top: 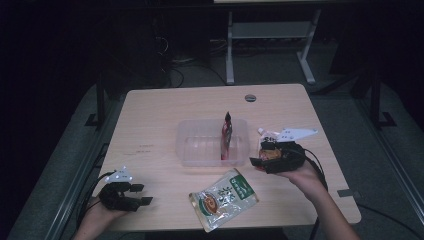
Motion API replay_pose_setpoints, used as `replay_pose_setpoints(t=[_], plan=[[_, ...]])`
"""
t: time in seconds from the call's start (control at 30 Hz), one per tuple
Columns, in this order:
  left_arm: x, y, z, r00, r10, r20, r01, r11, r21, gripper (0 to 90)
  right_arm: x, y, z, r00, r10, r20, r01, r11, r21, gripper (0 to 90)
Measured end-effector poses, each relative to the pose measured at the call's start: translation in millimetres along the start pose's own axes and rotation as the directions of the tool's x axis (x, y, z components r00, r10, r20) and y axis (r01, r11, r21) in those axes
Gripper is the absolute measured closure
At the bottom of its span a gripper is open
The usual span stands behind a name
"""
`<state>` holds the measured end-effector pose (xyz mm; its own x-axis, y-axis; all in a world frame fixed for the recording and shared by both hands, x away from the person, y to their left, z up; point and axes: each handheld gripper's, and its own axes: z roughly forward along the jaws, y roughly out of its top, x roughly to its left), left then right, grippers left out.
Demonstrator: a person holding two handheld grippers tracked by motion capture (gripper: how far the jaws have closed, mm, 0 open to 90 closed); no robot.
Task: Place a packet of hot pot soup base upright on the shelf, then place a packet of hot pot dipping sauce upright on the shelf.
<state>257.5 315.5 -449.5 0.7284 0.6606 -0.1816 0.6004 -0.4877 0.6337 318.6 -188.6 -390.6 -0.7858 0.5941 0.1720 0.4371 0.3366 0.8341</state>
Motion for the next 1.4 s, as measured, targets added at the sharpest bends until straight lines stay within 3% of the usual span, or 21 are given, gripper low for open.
replay_pose_setpoints(t=[0.23,0.3,0.57,0.77,0.93,1.07,1.2,1.27,1.4], plan=[[-3.8,1.8,1.5,0.9999,0.002,0.014,-0.002,1.0,-0.007,35.4,2.9,-17.2,-9.6,0.9998,0.02,0.005,-0.02,1.0,0.017,24.4],[-4.9,2.8,2.0,0.9995,0.028,0.016,-0.028,0.9996,0.002,35.5,3.6,-23.2,-11.4,0.9998,0.02,0.007,-0.02,0.999,0.028,24.4],[-18.4,11.6,6.2,0.9982,0.047,0.037,-0.047,0.9989,0.001,36.5,9.5,-53.6,-19.4,0.9994,0.025,0.025,-0.028,0.994,0.103,24.4],[-39.9,28.2,12.6,0.9911,0.104,0.082,-0.102,0.9943,-0.031,50.5,10.6,-69.6,-25.7,0.9986,0.038,0.036,-0.042,0.991,0.13,24.3],[-59.8,45.1,26.7,0.9694,0.178,0.168,-0.175,0.9839,-0.034,73.6,9.5,-70.4,-22.1,0.9969,0.056,0.056,-0.063,0.99,0.13,24.3],[-73.0,56.6,41.0,0.9484,0.222,0.226,-0.223,0.9746,-0.02,87.7,11.1,-70.1,-17.4,0.9974,0.023,0.069,-0.033,0.989,0.144,23.6],[-83.2,65.4,51.5,0.9364,0.237,0.259,-0.239,0.9707,-0.026,89.6,14.0,-70.2,-16.0,0.9973,0.017,0.071,-0.027,0.989,0.149,22.9],[-87.9,70.0,57.0,0.9234,0.269,0.274,-0.274,0.9615,-0.023,89.6,13.8,-71.0,-16.0,0.9976,0.007,0.068,-0.017,0.989,0.146,22.9],[-100.2,75.1,71.0,0.914,0.274,0.299,-0.286,0.9583,-0.004,89.6,13.0,-71.4,-17.1,0.9964,0.012,0.083,-0.024,0.991,0.135,22.9]])
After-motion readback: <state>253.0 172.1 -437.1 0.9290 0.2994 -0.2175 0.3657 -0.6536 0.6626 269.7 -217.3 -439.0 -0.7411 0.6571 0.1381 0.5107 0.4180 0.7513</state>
